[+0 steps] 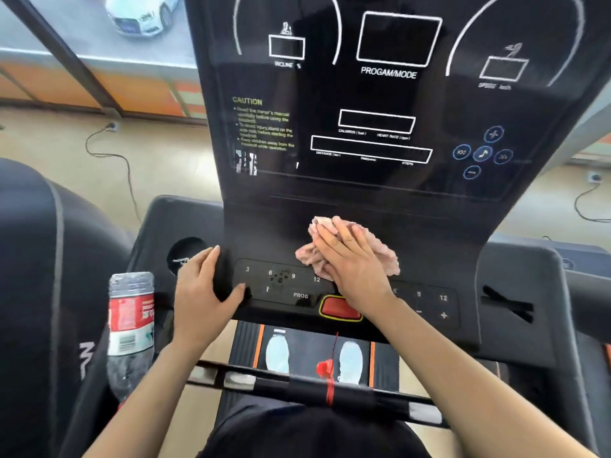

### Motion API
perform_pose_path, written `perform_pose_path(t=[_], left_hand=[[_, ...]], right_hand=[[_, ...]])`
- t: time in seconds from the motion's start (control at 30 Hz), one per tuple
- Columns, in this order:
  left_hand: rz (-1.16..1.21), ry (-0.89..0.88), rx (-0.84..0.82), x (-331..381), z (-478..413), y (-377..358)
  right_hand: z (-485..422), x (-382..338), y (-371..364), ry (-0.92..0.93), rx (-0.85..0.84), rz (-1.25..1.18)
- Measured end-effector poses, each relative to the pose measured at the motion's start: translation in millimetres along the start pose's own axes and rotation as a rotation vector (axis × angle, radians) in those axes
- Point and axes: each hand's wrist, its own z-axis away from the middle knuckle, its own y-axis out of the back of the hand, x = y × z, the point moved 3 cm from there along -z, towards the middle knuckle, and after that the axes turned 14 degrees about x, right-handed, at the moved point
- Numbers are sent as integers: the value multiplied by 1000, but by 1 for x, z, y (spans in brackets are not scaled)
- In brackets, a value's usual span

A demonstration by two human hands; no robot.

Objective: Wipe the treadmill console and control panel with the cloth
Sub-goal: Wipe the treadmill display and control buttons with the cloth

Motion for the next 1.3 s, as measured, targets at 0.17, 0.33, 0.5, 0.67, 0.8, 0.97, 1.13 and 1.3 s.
perform_pose_path(t=[0.17, 0.33, 0.5, 0.67, 0.8, 0.97, 1.13, 1.3], left_hand=[[-13, -6, -86, -24, 20, 0], [100, -21, -123, -36, 20, 5], [243, 3, -101, -50, 20, 15], [315, 51, 145, -60, 27, 24], [337, -217, 199, -39, 21, 25], [250, -684, -59, -1, -15, 3], [-241, -980, -394, 6, -34, -36], [-384, -970, -388, 9, -19, -39]], right_hand=[[-32, -39, -17, 102, -87, -5], [-63, -75, -26, 138, -179, -194], [-76, -115, -38, 149, -244, -299], [-57, -138, -36, 65, -195, -355], [-30, -139, -14, -141, -38, -353], [56, -116, 18, -478, 184, -168], [123, -93, 33, -874, 177, 105], [158, -75, 36, -1207, 172, 161]])
